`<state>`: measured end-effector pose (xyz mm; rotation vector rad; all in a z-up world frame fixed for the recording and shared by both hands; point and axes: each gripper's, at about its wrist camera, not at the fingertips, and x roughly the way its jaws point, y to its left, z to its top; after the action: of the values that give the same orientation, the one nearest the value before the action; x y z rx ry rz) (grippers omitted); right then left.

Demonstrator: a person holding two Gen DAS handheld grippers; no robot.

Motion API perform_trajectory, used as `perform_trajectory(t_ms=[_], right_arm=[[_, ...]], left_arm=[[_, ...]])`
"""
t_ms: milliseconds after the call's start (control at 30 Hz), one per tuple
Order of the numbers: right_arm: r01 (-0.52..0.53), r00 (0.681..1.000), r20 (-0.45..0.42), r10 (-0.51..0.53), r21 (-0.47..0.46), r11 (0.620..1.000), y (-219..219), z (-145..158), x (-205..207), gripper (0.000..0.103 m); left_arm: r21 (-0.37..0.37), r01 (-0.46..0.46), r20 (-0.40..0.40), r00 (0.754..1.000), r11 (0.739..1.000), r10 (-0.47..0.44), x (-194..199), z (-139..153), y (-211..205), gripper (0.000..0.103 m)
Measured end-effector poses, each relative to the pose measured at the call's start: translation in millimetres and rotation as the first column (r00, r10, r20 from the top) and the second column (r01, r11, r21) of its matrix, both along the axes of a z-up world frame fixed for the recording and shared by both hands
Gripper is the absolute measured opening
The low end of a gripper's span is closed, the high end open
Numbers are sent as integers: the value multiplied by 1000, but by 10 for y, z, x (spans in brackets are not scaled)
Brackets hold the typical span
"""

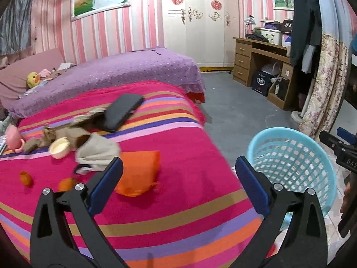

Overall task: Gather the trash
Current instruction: 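Grasp the orange peel with the left tool while the right tool grasps the orange deflated balloon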

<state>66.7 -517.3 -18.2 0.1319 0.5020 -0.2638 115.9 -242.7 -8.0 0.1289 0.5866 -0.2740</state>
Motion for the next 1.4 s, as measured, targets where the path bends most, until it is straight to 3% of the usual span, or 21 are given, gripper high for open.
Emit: perform_trajectory(t_ms=[333, 600, 700, 867, 1333, 1400], right_arm=[[-69, 997, 32, 67, 52, 996, 718, 84, 268, 98], [-118, 993, 8, 118, 27, 993, 1211, 38, 477, 98], [-135, 991, -15, 135, 18, 991, 1365, 1, 554, 98], [-152, 988, -34, 152, 5, 988, 1557, -28, 648, 98], [-184, 978, -82, 191, 91, 979, 1771, -117, 905, 98], [-194, 974, -95, 204, 103, 976, 1821, -142, 934, 98]], left_arm=[[19, -103, 8, 995, 994, 103, 76, 88, 986, 97], [54, -204, 19, 979, 977, 204, 183, -79, 1729, 97], [30, -211, -8, 977, 977, 211, 260, -125, 1924, 97], [54, -215, -7, 976, 975, 216, 322, -169, 2132, 97], [32, -269, -153, 950, 962, 271, 559, -467, 2896, 97], [17, -276, -174, 946, 961, 274, 603, -494, 2951, 92]])
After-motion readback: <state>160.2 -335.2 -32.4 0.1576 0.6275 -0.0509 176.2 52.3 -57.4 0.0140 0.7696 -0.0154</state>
